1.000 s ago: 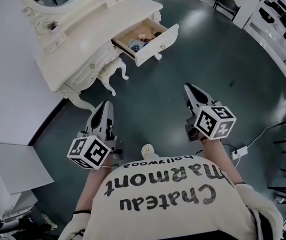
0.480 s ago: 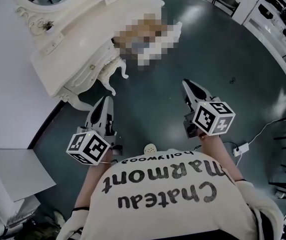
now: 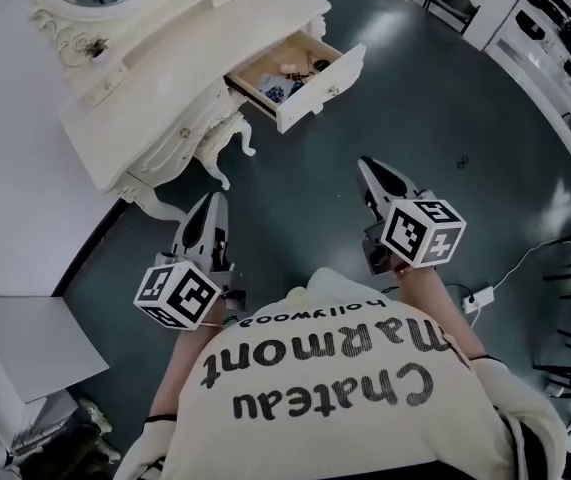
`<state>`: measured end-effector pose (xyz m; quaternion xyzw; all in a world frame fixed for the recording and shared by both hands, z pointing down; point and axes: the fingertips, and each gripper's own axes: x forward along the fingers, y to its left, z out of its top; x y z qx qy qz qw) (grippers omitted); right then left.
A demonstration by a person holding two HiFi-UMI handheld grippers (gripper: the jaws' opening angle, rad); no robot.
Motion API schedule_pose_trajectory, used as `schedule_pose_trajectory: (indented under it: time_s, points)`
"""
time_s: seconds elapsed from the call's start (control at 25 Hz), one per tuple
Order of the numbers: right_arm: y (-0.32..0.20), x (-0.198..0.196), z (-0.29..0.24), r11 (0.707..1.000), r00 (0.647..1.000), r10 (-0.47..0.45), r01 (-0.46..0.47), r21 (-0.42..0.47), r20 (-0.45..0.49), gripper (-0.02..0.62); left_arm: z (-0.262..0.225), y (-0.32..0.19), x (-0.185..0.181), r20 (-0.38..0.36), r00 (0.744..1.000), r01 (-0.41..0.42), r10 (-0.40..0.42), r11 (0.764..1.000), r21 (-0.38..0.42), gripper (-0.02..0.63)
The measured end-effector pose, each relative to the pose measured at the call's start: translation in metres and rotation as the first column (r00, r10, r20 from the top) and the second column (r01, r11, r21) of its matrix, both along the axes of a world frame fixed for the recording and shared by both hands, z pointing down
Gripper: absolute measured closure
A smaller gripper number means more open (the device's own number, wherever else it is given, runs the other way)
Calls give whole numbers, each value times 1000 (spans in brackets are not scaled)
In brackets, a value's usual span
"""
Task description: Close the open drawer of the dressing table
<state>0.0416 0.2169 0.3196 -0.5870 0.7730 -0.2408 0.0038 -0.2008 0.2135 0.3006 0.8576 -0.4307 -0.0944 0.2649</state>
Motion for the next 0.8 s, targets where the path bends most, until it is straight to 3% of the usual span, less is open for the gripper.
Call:
schedule_pose_trajectory:
  time_s: [0.32, 0.8]
  points:
    - [-11, 3, 12, 1000, 1000, 8, -8, -27, 16, 563, 16, -11, -1, 7, 1000, 6, -6, 999, -34, 598]
    - [-79, 16, 15, 999, 999, -31, 31, -34, 16, 563, 11, -71, 7, 25, 997, 70, -70, 997, -24, 598]
